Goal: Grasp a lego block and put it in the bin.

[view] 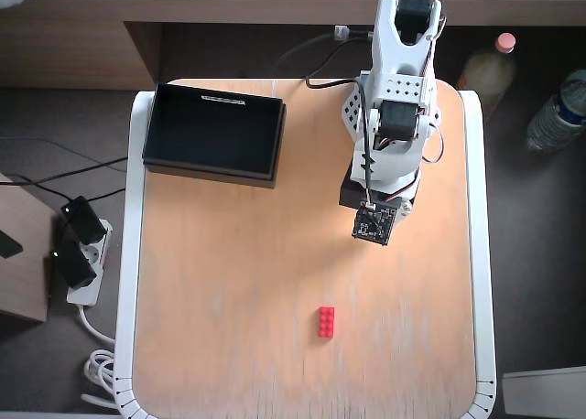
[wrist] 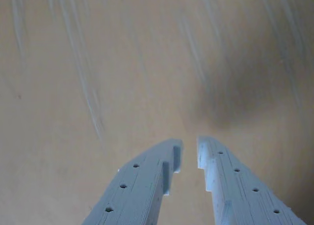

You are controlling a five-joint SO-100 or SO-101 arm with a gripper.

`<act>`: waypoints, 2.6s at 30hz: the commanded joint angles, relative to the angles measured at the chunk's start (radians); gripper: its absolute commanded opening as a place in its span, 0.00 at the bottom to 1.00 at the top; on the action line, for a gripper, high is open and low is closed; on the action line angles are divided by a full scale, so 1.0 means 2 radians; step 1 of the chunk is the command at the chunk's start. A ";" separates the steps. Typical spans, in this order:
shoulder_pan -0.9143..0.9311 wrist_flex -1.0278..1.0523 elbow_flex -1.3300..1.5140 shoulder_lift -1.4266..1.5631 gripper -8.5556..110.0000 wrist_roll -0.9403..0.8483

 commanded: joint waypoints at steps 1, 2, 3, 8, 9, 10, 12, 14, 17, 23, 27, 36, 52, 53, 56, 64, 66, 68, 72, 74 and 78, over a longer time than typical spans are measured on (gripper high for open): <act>0.002 0.005 0.077 0.044 0.08 -0.003; 0.002 0.005 0.077 0.044 0.08 -0.003; 0.002 0.005 0.077 0.044 0.08 -0.003; 0.002 0.005 0.077 0.044 0.08 -0.003; 0.002 0.005 0.077 0.044 0.08 -0.003; 0.002 0.005 0.077 0.044 0.08 -0.003; 0.002 0.005 0.077 0.044 0.07 -0.003; 0.002 0.005 0.077 0.044 0.07 -0.002; 0.004 0.005 0.077 0.044 0.07 0.005; 0.006 0.004 0.077 0.043 0.07 0.042; 0.006 0.004 0.077 0.043 0.07 0.044; 0.008 -0.011 0.074 0.021 0.08 0.093; 0.008 -0.041 -0.143 -0.208 0.08 0.064; 0.008 -0.041 -0.164 -0.226 0.08 0.061; 0.009 -0.041 -0.222 -0.277 0.08 0.054; 0.023 -0.041 -0.343 -0.407 0.08 0.058; 0.031 -0.047 -0.364 -0.433 0.08 0.064; 0.040 -0.061 -0.382 -0.458 0.08 0.071; 0.054 -0.093 -0.410 -0.509 0.08 0.089; 0.061 -0.106 -0.422 -0.531 0.08 0.096; 0.064 -0.124 -0.450 -0.573 0.08 0.099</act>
